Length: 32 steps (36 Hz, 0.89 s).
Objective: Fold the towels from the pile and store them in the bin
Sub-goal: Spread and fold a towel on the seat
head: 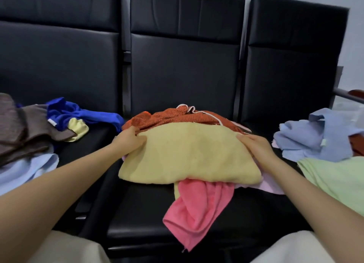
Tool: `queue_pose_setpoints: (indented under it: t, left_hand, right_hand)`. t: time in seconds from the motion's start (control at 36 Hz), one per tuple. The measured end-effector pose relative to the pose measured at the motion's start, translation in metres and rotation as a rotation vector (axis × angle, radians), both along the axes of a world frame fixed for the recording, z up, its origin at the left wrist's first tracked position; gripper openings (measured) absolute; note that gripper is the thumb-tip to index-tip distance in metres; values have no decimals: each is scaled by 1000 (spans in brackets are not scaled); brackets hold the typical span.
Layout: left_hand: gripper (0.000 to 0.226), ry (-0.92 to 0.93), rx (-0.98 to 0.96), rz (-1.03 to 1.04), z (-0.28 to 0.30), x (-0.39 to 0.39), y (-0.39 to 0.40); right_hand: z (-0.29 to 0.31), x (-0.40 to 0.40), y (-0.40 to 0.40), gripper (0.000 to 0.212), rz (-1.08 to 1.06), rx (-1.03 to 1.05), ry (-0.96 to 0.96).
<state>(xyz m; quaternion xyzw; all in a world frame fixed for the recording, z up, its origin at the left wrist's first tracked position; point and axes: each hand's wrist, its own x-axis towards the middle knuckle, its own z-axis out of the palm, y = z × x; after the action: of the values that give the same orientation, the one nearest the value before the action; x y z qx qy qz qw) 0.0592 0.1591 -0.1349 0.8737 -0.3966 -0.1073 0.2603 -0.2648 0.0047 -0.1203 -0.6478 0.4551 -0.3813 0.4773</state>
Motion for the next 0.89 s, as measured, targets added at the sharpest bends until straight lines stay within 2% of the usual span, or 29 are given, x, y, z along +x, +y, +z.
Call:
queue_pose_setpoints:
  t: [0.08, 0.14, 0.25, 0.36, 0.44, 0.5, 0.61, 0.67, 0.72, 0.75, 0.83, 0.89]
  left_hand:
    - [34, 63, 28, 37, 3, -4, 10]
    - [30, 84, 15, 30, 3, -3, 13]
    - [38, 136, 48, 52, 5, -6, 20]
    - [42, 298, 43, 118, 1, -4, 22]
    - [59, 386, -26, 109, -6, 1, 20]
    - [61, 436, -68, 121, -6, -2, 20]
    - [26, 473, -164, 87, 9, -22, 26]
    - [20, 485, -195, 76, 9, -23, 24]
    - [26, 502, -212, 80, 9, -22, 25]
    - [32, 524, -213, 81, 8, -21, 23]
    - [42, 541, -205, 88, 4, -20, 18]
    - [42, 522, -246, 103, 1, -20, 14]
  right_hand:
    - [1, -1, 2, 7, -15, -92, -12]
    - [2, -1, 3, 17, -8, -136, 5]
    - [1, -4, 10, 20, 29, -187, 68]
    - [3, -7, 17, 28, 20, -245, 55]
    - [6, -6, 22, 28, 1, -207, 24]
    - [9, -3, 22, 24, 10, -162, -13]
    - [15, 0, 25, 6, 24, -1, 24]
    - [15, -1, 25, 35, 3, 108, 88]
    - [17, -7, 30, 51, 8, 229, 125]
    - [19, -10, 35, 50, 27, 305, 114]
    - [21, -25, 44, 29, 137, 469, 13]
    - [21, -30, 49, 31, 215, 521, -50]
